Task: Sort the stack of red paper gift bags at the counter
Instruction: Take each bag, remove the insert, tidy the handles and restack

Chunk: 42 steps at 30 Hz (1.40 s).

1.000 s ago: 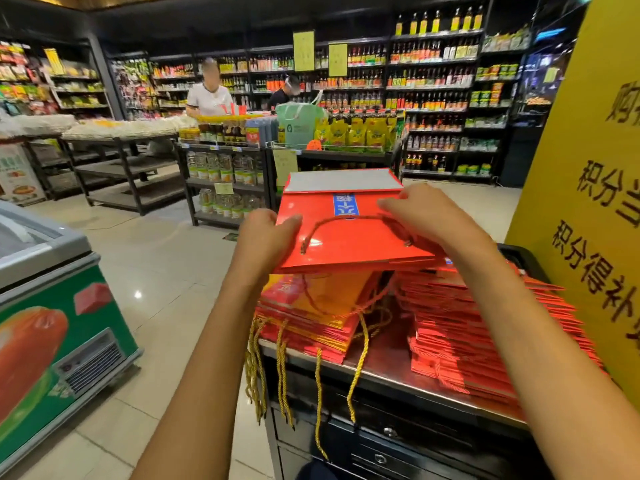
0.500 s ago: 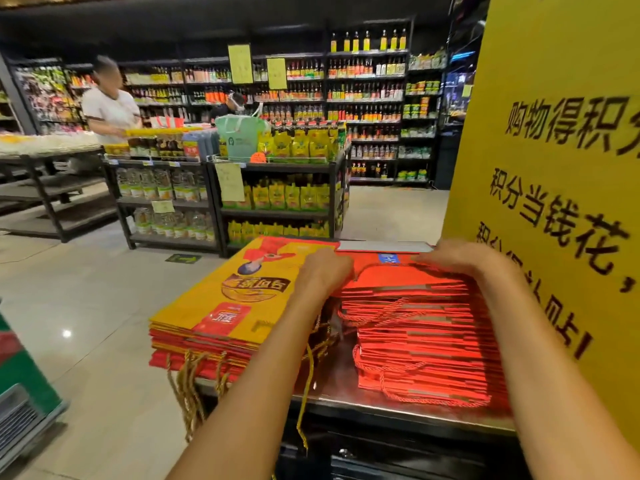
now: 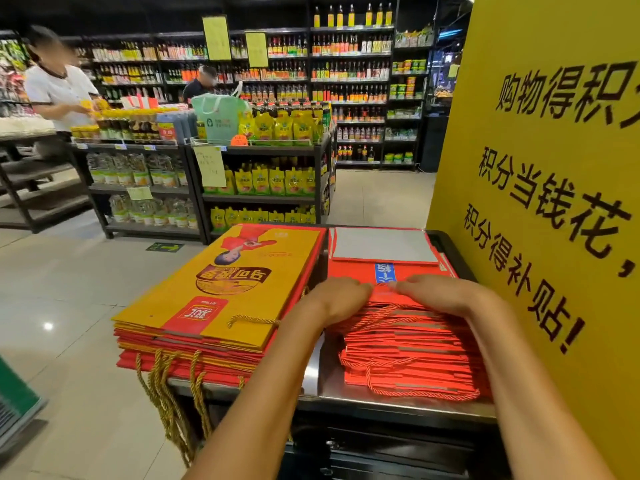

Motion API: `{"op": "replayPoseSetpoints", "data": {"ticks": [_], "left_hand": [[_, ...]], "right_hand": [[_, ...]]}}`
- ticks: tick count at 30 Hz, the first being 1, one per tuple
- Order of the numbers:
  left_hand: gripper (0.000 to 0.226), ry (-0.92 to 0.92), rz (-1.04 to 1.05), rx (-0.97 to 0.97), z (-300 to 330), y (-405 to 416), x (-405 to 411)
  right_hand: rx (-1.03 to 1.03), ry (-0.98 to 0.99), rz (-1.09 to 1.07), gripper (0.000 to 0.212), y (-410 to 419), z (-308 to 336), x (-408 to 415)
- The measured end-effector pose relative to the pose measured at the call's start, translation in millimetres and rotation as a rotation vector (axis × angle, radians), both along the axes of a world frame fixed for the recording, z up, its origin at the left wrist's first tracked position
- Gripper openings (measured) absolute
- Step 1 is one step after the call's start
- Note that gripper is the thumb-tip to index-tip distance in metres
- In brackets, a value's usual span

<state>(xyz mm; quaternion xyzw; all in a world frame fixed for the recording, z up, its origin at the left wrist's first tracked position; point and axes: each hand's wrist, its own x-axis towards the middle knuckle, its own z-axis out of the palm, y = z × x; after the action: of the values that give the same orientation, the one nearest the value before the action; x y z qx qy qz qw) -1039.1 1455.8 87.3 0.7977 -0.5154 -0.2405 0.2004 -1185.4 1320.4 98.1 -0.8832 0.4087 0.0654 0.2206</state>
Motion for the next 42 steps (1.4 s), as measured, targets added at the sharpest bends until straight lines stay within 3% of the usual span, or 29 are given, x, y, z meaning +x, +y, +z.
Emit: {"op": "replayPoseSetpoints", "data": {"ticks": [4,8,11,16,19,24,28,37,39,42], "left_hand": [[0.046,0.061,0.016,-0.021,-2.1,3.5,-3.9],[0.051,-0.023,-0.005,-0.019,4.3,4.9,-2.5],[0.053,0.001,0.053,-0.154,15.3,8.9,-1.1],[0.047,-0.049,0.133,-0.514,28.8,29.7,0.8],[0.042,-0.18,0.168,-0.529,31.9,59.5,15.7],[0.024,-0.51,0.315,-0.257,14.2,134.2,70.7],[0.022,-0.524,0.442,-0.298,-8.6,187.6,86.0],[0.03,-0.522,0.398,-0.444,-39.7,230.9,70.3],[0.028,-0.532,0.401,-0.47,-40.0,236.2,63.2],[0.028,-0.531,0.407,-0.495,-44.2,244.3,55.3]], "right_hand": [[-0.009,0.023,-0.015,0.064,2.4,-2.5,1.1],[-0.014,0.05,-0.015,0.066,4.3,7.8,1.8],[-0.164,0.029,-0.008,0.064,6.0,27.1,3.0],[-0.568,-0.242,0.031,0.049,17.9,54.6,-1.5],[-0.646,-0.406,0.163,0.036,38.8,64.9,7.2],[-0.572,-0.43,0.567,0.029,100.6,59.4,49.5],[-0.544,-0.337,0.738,0.031,137.8,39.3,89.6],[-0.366,-0.089,0.788,0.052,169.1,16.3,110.1],[-0.232,-0.146,0.754,0.05,169.7,20.9,106.7],[0.046,-0.394,0.641,0.033,171.9,34.0,105.2]]}}
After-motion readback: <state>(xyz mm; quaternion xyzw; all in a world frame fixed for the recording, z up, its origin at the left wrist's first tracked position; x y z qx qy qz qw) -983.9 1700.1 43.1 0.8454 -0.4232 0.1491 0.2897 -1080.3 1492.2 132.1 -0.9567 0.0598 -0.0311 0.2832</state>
